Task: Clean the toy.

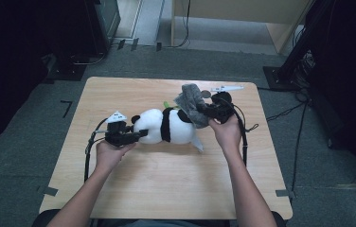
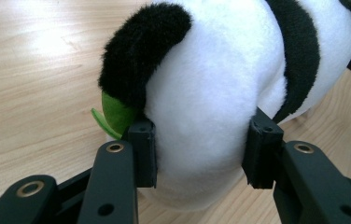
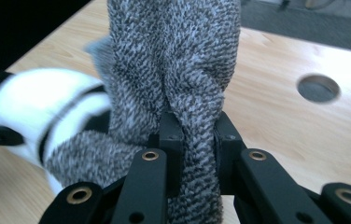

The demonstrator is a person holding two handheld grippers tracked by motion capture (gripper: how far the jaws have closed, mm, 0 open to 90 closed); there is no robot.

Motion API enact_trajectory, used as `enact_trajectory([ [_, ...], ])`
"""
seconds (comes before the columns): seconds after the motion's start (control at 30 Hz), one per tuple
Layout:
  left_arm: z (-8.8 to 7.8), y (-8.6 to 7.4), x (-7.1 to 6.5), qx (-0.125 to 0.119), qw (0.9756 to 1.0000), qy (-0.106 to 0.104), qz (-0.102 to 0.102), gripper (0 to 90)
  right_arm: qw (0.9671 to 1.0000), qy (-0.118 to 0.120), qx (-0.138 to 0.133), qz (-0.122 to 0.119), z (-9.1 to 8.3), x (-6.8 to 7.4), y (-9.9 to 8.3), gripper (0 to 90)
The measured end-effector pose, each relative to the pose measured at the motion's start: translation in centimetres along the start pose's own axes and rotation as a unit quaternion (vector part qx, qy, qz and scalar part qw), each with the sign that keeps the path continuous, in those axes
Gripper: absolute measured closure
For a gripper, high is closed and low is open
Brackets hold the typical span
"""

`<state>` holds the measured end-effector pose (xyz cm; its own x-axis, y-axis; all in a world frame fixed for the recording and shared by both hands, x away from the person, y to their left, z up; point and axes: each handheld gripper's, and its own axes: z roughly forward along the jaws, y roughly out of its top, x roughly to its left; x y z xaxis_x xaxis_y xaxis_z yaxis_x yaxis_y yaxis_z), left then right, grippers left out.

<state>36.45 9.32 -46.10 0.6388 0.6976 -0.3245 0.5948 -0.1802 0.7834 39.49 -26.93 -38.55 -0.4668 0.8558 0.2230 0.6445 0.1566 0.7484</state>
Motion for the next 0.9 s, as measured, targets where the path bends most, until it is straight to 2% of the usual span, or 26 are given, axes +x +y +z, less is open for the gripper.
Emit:
enact_trajectory([
  [0.03,-0.1,0.0,0.1,0.0,1.0,-0.006,-0.004,56.6,1.0,-0.005,0.0,0.003,0.0,-0.3,-0.3,79.2],
  [0.1,-0.3,0.0,0.2,0.003,0.9999,-0.011,-0.01,57.4,0.9998,0.0,0.003,0.018,-0.1,-0.9,-0.9,79.3],
  [0.17,-0.8,0.2,0.0,0.008,0.9991,-0.022,-0.035,57.7,0.9998,0.003,0.004,0.019,-0.4,-1.0,-1.2,79.3],
  [0.2,-1.1,0.4,-0.3,0.01,0.9989,-0.024,-0.038,57.7,0.9999,0.0,0.003,0.017,-0.7,-0.9,-1.2,79.3],
  [0.23,-1.3,0.5,-0.6,0.01,0.999,-0.022,-0.037,57.6,0.9999,0.001,-0.002,0.016,-1.0,-0.9,-1.1,79.3],
  [0.33,-1.3,0.4,-1.3,0.015,0.9998,-0.006,-0.013,57.5,0.9993,0.017,-0.026,0.018,-2.5,-0.7,-0.5,79.3],
  [0.4,-1.1,0.2,-1.2,0.011,0.9997,-0.009,-0.022,57.2,0.999,0.025,-0.037,0.009,-3.3,0.0,-0.2,79.3],
  [0.5,-0.8,-0.1,-1.0,0.01,0.9997,-0.003,-0.022,55.3,0.9982,0.041,-0.043,-0.008,-3.9,1.5,0.0,79.3],
  [0.57,-0.7,-0.2,-0.9,0.009,0.9997,-0.002,-0.024,53.0,0.9976,0.053,-0.041,-0.018,-3.8,2.4,-0.1,79.2],
  [0.67,-0.7,-0.3,-1.0,0.006,0.9999,0.003,-0.013,51.1,0.9968,0.069,-0.025,-0.03,-2.6,3.5,-0.4,79.2],
  [0.77,-0.7,-0.3,-1.0,0.002,1.0,0.009,-0.003,46.3,0.9967,0.071,-0.005,-0.039,-1.1,4.2,-0.9,79.2],
  [0.9,-0.7,-0.6,-0.6,-0.014,0.9998,0.009,0.008,34.6,0.9968,0.066,-0.009,-0.043,-0.2,4.1,-1.0,79.2],
])
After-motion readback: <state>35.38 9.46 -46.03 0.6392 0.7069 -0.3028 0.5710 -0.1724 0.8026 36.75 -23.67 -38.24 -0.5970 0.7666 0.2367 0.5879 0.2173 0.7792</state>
